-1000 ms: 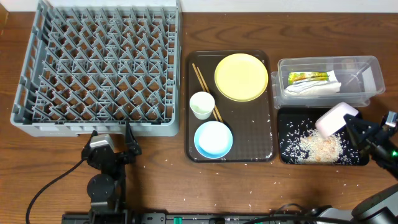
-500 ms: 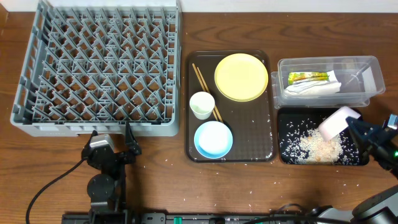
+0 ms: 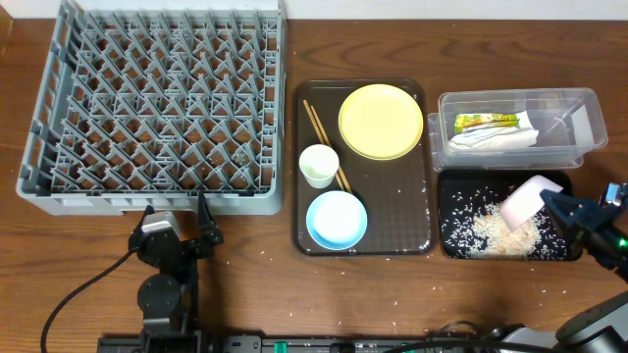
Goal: Sort waste into correct bins and load items into the dishwasher
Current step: 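Carry the emptied pink bowl back and set it on the brown tray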
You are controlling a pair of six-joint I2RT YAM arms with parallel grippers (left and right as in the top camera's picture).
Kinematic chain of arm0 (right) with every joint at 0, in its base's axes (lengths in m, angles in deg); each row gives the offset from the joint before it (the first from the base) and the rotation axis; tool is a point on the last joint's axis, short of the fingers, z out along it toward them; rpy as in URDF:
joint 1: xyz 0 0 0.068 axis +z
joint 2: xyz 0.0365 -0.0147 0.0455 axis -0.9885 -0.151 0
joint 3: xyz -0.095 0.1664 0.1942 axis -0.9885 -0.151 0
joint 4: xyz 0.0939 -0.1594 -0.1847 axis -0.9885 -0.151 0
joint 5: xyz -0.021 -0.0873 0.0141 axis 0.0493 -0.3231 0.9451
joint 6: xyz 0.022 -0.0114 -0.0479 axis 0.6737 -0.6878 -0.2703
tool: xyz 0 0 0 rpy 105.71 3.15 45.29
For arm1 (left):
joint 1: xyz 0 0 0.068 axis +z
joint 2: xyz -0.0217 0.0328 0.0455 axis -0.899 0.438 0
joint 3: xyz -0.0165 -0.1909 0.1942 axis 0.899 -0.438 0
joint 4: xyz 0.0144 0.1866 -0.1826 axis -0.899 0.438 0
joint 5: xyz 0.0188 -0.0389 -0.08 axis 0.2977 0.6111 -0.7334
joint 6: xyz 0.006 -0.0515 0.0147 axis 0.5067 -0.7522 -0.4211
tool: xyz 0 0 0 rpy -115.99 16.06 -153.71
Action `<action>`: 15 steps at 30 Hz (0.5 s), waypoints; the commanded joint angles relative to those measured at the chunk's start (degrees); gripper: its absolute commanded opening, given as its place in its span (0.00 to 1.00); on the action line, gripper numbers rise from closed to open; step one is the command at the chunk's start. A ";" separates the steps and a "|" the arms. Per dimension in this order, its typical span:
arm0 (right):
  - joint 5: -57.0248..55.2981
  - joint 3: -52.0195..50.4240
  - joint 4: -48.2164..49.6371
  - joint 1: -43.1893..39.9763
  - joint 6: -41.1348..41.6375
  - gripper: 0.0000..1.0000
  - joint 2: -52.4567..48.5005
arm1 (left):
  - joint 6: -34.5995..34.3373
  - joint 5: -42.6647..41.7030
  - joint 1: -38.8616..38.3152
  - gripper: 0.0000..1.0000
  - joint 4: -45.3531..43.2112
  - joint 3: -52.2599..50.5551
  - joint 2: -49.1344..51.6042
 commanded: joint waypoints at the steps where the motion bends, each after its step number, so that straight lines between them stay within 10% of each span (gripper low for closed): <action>1: 5.01 0.07 1.09 1.29 0.20 0.01 0.04 | 0.13 0.28 0.28 0.92 2.03 -1.25 -0.33; 15: 15.30 0.59 -5.40 2.08 -1.70 0.01 0.33 | 0.13 0.28 0.28 0.92 2.03 -1.25 -0.33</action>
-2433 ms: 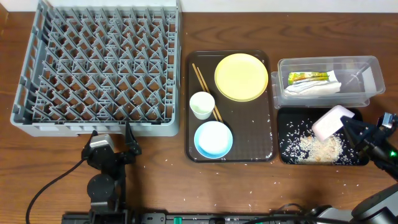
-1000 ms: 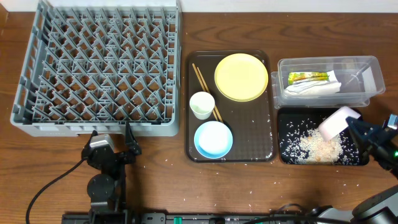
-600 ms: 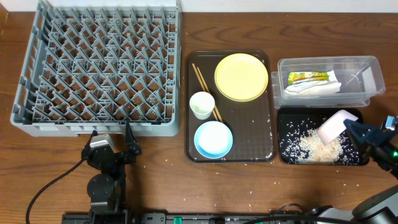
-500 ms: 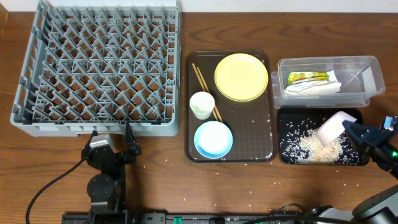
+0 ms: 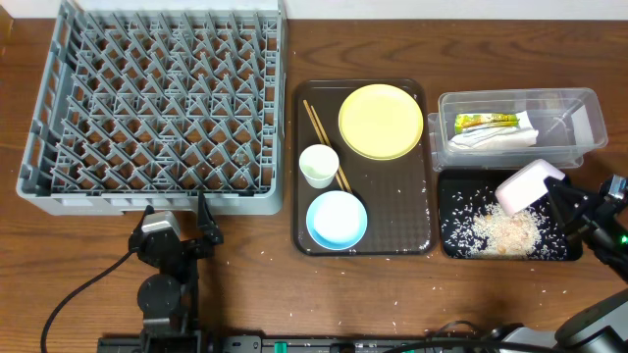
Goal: Sort waste into correct bins and load items into the dishwasher
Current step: 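Carry the emptied pink bowl back and set it on the brown tray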
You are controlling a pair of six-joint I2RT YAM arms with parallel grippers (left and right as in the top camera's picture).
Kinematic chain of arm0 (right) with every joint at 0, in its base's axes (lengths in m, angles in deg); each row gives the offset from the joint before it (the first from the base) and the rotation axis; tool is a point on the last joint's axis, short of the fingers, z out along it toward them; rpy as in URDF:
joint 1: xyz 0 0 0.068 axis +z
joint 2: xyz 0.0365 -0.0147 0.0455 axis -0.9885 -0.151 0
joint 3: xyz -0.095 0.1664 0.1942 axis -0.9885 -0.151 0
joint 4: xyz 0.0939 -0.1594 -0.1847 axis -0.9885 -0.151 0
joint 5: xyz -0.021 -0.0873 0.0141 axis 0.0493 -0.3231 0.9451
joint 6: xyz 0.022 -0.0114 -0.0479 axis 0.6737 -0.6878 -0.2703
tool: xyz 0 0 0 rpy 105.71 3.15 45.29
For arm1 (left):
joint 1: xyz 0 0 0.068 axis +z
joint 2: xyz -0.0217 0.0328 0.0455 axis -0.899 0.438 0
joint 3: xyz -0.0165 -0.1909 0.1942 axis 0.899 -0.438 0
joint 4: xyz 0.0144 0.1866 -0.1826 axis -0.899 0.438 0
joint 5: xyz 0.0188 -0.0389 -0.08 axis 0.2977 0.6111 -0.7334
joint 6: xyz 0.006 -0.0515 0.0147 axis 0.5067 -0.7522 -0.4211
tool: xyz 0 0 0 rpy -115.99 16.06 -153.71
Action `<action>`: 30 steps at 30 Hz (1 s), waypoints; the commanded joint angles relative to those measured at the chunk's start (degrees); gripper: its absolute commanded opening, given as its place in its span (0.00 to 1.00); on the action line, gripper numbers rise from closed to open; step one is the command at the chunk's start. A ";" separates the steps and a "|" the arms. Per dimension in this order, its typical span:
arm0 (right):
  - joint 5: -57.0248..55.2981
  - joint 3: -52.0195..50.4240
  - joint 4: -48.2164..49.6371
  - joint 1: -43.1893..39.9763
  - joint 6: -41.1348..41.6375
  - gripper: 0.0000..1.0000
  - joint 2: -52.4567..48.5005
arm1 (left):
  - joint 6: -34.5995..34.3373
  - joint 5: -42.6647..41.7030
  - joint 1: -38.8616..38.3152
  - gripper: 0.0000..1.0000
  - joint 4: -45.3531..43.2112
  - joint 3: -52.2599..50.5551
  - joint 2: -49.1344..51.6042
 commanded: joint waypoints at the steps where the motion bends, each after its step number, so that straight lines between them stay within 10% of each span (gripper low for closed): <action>1: 3.98 0.57 -2.95 0.57 -2.32 0.01 0.37 | 0.13 0.31 0.28 0.92 2.03 -1.25 -0.33; 17: -19.56 4.90 -3.56 8.24 -3.96 0.01 5.51 | 0.13 0.28 0.28 0.92 2.03 -1.25 -0.33; 30: -50.53 18.53 0.24 46.05 13.73 0.01 12.79 | 0.13 0.31 0.28 0.92 2.03 -1.25 -0.33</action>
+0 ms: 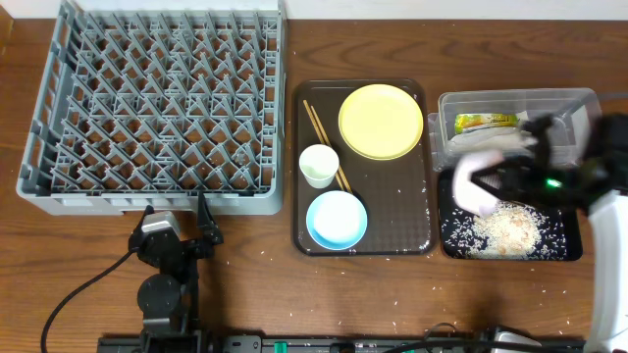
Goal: Sort waste into correct bins and load items into the dishwasher
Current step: 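Carry the emptied pink bowl back and set it on the brown tray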
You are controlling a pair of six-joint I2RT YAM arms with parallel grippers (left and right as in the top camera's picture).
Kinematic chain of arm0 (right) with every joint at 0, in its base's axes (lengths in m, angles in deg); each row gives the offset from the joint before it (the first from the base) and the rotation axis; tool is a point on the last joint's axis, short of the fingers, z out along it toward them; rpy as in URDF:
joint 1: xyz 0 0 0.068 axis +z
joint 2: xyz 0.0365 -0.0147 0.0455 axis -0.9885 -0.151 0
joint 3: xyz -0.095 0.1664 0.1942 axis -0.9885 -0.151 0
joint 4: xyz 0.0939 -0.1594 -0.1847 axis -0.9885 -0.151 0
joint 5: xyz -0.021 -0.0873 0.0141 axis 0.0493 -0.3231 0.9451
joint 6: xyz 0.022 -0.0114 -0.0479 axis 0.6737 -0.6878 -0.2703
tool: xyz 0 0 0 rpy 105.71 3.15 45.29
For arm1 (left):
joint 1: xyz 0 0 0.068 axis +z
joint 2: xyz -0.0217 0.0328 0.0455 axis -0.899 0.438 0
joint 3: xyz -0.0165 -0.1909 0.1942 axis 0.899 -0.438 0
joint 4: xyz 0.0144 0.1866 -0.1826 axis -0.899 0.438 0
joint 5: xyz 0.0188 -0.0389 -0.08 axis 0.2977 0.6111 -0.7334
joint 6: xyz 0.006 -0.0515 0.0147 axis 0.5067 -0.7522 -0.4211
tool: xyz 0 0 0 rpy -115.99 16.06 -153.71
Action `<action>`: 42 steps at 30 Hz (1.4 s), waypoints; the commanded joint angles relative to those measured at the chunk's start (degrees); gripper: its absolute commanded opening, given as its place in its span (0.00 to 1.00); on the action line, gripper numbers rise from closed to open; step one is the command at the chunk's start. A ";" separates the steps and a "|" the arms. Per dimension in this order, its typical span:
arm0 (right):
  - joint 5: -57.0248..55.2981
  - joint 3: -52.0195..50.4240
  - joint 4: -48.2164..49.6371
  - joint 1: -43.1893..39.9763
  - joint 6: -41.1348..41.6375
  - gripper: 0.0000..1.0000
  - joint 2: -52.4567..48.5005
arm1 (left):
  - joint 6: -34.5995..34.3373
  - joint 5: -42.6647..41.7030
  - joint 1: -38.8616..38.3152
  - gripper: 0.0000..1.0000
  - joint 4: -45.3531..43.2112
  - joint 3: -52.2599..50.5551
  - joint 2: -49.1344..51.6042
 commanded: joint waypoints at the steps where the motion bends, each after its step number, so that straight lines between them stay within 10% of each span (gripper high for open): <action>1: -15.72 1.53 4.52 14.71 11.91 0.01 0.48 | 0.13 0.28 0.28 0.92 2.03 -1.25 -0.33; 12: -35.80 1.55 12.13 43.01 23.37 0.01 -7.80 | 0.13 0.28 0.28 0.92 2.03 -1.25 -0.33; 26: -43.30 1.55 14.19 48.15 30.27 0.01 -23.58 | 0.13 0.31 0.28 0.92 2.03 -1.25 -0.33; 32: -42.84 2.01 14.49 48.11 30.25 0.36 -24.81 | 0.13 0.28 0.28 0.92 2.03 -1.25 -0.33; 42: -42.66 16.92 8.90 47.87 28.48 0.49 -24.81 | 0.13 0.31 0.28 0.92 2.03 -1.25 -0.33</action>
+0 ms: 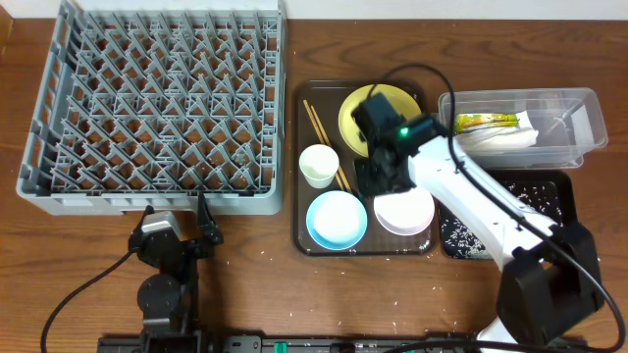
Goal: Sort waste into correct bins and load items into the dishwasher
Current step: 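Carry the emptied pink bowl back and set it on the brown tray, then reach the right gripper to the white paper cup and grasp it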
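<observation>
My right gripper (pixel 381 186) reaches over the brown tray (pixel 417 98) and is shut on the rim of a pale pink bowl (pixel 406 212). The bowl sits upright at the tray's front right, beside the blue bowl (pixel 336 218). Also on the tray are a white cup (pixel 318 165), a yellow plate (pixel 391 106) partly under my arm, and chopsticks (pixel 314 120). The grey dish rack (pixel 157 98) stands at the left. My left gripper (pixel 176 218) rests open in front of the rack, away from everything.
A clear bin (pixel 520 127) holding wrappers stands at the right. In front of it lies a black tray (pixel 549 191) with spilled rice, largely covered by my right arm. Rice grains are scattered on the brown tray and the table.
My right gripper has moved left with the pink bowl, from over the black rice tray to the front right of the brown tray, where the bowl now stands upright. The left arm has not moved.
My right gripper held the pink bowl tilted over the black tray, above a heap of rice. It then held it a little higher at the tray's back, then at the tray's left edge. Now the bowl is on the brown tray beside the blue bowl.
</observation>
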You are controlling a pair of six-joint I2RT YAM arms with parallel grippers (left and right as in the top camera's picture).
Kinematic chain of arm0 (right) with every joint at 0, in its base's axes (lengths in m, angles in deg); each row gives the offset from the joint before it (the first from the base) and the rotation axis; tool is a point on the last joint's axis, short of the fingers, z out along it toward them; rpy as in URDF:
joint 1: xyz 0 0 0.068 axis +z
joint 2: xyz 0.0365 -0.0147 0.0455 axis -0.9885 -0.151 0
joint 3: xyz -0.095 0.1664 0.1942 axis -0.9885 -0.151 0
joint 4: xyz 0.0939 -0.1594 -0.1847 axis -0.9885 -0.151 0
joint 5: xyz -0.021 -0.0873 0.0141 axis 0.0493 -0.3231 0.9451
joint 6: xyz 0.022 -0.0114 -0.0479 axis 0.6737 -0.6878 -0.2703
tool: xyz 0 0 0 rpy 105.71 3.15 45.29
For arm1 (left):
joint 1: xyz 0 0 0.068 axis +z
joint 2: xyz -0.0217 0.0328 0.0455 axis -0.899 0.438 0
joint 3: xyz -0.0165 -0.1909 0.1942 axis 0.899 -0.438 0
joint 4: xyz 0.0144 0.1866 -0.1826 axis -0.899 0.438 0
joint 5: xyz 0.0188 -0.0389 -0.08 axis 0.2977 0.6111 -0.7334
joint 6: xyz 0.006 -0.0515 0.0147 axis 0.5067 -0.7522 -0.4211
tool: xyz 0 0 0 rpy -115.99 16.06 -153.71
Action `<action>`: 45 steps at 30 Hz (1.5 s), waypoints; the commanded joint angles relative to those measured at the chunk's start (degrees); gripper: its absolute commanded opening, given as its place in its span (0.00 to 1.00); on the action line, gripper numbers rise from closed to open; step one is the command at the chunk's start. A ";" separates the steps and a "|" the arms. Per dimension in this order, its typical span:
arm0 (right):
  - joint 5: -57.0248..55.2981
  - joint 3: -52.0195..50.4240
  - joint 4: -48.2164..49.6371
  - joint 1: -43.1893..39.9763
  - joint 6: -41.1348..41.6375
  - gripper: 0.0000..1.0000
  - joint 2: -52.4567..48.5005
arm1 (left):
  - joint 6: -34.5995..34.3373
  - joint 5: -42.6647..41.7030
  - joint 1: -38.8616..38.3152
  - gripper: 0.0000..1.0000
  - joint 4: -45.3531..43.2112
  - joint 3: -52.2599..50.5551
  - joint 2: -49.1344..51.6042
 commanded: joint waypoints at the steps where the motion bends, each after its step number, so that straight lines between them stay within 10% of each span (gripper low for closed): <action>1: -0.39 5.35 -0.76 -0.04 -0.90 0.50 -0.17 | 0.13 0.28 0.22 0.92 2.03 -1.25 -0.33; 45: 1.86 6.27 13.40 -0.04 3.37 0.65 -0.20 | 0.13 0.31 0.22 0.92 1.92 -1.25 -0.31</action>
